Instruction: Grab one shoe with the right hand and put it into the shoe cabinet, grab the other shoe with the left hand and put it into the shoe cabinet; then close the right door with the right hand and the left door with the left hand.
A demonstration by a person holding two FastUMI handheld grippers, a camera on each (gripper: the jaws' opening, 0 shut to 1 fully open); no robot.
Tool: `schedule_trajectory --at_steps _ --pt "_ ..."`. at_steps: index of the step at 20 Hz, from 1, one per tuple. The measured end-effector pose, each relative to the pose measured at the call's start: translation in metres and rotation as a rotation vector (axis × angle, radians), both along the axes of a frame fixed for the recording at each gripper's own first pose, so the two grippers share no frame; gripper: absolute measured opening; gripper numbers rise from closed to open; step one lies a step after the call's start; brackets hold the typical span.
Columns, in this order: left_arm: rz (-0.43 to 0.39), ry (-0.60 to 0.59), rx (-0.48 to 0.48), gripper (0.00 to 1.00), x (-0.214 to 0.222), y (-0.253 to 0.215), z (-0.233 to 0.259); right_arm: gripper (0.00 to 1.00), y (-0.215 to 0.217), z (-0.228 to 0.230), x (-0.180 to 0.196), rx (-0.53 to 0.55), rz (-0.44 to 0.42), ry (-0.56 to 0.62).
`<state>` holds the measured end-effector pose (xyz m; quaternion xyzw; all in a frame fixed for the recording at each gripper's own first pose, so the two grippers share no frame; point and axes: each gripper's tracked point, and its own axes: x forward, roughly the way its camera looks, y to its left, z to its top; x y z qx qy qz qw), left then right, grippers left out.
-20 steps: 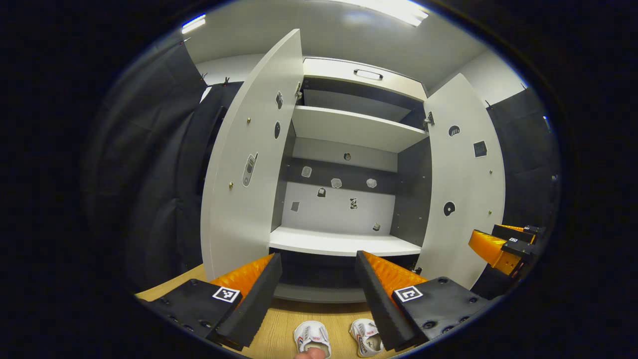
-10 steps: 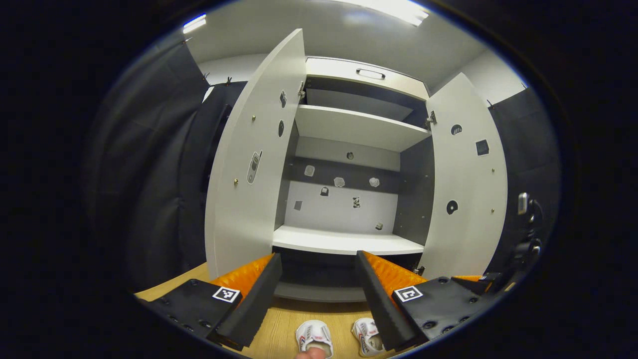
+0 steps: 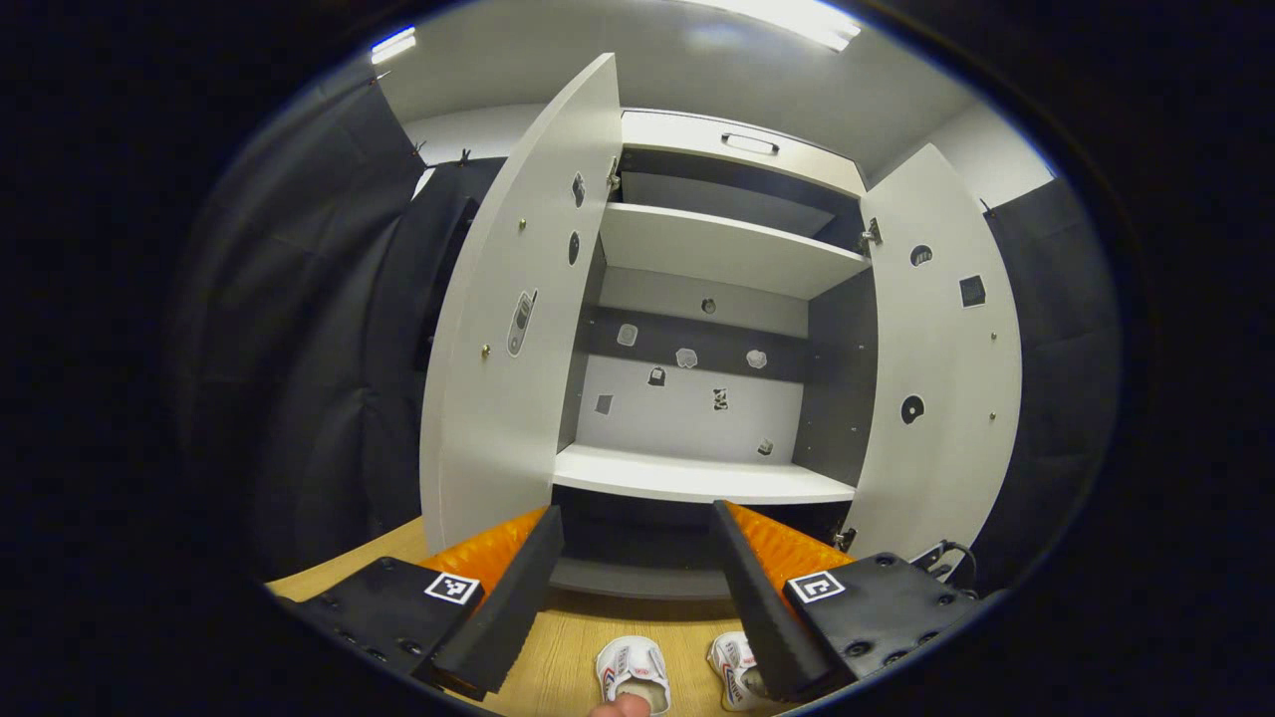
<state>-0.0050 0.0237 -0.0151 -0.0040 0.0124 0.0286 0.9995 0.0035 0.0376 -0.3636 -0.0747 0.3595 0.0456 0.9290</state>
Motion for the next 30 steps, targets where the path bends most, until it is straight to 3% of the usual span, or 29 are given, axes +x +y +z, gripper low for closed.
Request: schedule_trajectory --at_steps 5,9,11,12,13,14,16,18,22,24,25,26,30 --pt "0.011 -0.005 0.017 0.96 -0.002 0.006 0.001 0.94 -0.004 -0.041 0.012 -0.037 0.012 0.069" --pt "0.023 0.008 0.013 0.96 -0.004 0.01 -0.002 0.78 0.002 -0.062 0.035 -0.025 0.037 0.064" --pt "0.028 0.007 0.019 0.96 -0.005 0.011 -0.001 0.63 0.008 -0.065 0.038 0.002 0.029 0.077" --pt "0.033 0.006 0.026 0.96 -0.007 0.013 0.0 0.46 0.003 -0.067 0.04 -0.02 0.005 0.066" --pt "0.038 0.002 0.032 0.96 -0.008 0.014 0.001 0.39 -0.007 -0.068 0.042 -0.065 -0.021 0.058" --pt "0.04 -0.001 0.035 0.96 -0.007 0.015 0.002 0.18 -0.012 -0.067 0.042 -0.087 -0.031 0.053" --pt "0.04 -0.001 0.036 0.96 -0.008 0.015 0.002 0.01 -0.007 -0.063 0.044 -0.054 -0.021 0.047" --pt "0.039 -0.004 0.036 0.96 -0.007 0.016 0.002 0.01 -0.008 -0.061 0.038 -0.008 -0.053 0.074" --pt "0.03 -0.004 0.032 0.96 -0.003 0.014 -0.001 0.01 -0.01 -0.015 0.029 0.06 -0.124 -0.007" --pt "0.022 -0.002 0.026 0.96 -0.002 0.012 -0.003 0.0 -0.007 0.019 0.02 0.108 -0.158 -0.043" --pt "0.016 0.002 0.022 0.96 0.001 0.01 -0.005 0.05 -0.005 0.038 0.018 0.12 -0.159 -0.069" --pt "0.009 0.006 0.02 0.96 0.002 0.008 -0.006 0.0 -0.003 0.057 0.018 0.12 -0.151 -0.101" --pt "-0.022 0.009 0.017 0.96 0.005 0.0 -0.01 0.0 0.01 0.157 0.029 0.127 -0.124 -0.257"
